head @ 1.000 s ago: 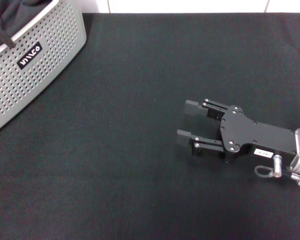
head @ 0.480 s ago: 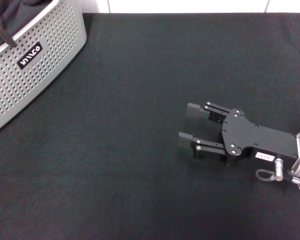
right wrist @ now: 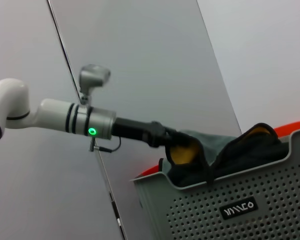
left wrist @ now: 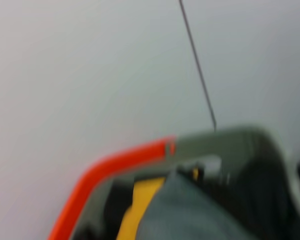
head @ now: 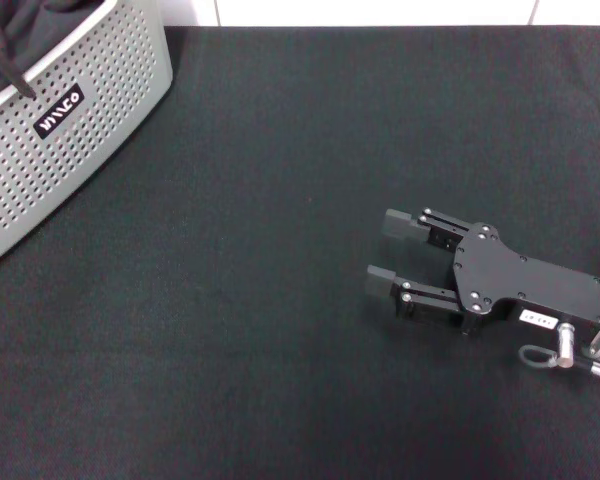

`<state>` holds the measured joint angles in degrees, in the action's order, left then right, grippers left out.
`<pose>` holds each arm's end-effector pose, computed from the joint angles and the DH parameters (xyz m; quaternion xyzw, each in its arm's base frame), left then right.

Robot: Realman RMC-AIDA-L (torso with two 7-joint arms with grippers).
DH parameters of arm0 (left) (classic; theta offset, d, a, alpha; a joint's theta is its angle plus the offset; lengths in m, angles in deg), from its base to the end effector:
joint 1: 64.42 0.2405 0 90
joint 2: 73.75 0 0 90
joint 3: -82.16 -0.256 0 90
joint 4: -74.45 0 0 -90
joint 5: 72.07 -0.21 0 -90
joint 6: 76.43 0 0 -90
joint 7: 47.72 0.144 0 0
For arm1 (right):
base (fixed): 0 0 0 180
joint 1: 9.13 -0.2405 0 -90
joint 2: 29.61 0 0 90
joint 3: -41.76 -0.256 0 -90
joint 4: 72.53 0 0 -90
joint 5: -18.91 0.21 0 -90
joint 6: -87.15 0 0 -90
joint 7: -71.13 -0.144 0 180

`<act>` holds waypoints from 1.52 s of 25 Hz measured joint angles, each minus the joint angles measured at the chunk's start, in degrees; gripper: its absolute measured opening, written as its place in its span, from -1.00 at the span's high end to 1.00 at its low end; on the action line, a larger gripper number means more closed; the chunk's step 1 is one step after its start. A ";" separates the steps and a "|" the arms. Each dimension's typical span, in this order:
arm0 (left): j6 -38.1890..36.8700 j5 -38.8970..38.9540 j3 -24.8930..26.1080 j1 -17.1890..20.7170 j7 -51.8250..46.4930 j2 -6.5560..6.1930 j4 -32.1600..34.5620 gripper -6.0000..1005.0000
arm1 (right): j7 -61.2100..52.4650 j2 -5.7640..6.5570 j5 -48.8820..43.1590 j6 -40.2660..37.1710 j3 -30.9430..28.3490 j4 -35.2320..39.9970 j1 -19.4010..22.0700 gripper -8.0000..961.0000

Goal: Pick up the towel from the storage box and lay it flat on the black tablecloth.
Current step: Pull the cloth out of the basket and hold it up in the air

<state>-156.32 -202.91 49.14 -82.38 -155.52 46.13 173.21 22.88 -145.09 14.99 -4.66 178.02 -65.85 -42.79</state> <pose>-0.2583 0.3196 0.2138 -0.8282 -0.2079 -0.0218 0.5200 0.2277 0.2814 -0.0650 -0.8864 0.1605 0.4276 0.0759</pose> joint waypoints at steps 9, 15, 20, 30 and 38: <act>-3.81 34.48 0.37 4.40 -1.91 -0.28 2.78 0.91 | 10.15 -0.45 0.00 0.36 -3.94 0.76 0.53 -0.59; -7.91 52.07 -0.61 4.55 -4.71 -0.14 2.71 0.93 | 40.52 -0.72 -0.40 7.42 -3.93 10.80 5.54 -0.58; -9.94 57.11 -4.60 4.40 -8.75 -0.10 2.63 0.93 | 70.14 -0.77 3.65 16.11 -2.86 24.95 13.48 -0.57; -8.33 53.29 -20.22 3.93 -2.78 0.21 -6.20 0.93 | 100.97 -0.80 18.37 3.77 12.34 28.84 15.73 -0.52; -6.36 53.44 -24.50 2.37 4.28 0.37 -18.78 0.93 | 101.76 -0.80 21.62 2.50 12.55 29.31 14.23 -0.47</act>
<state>-162.68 -149.47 24.64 -80.01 -151.24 46.50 154.43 124.64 -145.89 36.60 -2.16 190.57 -36.54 -28.56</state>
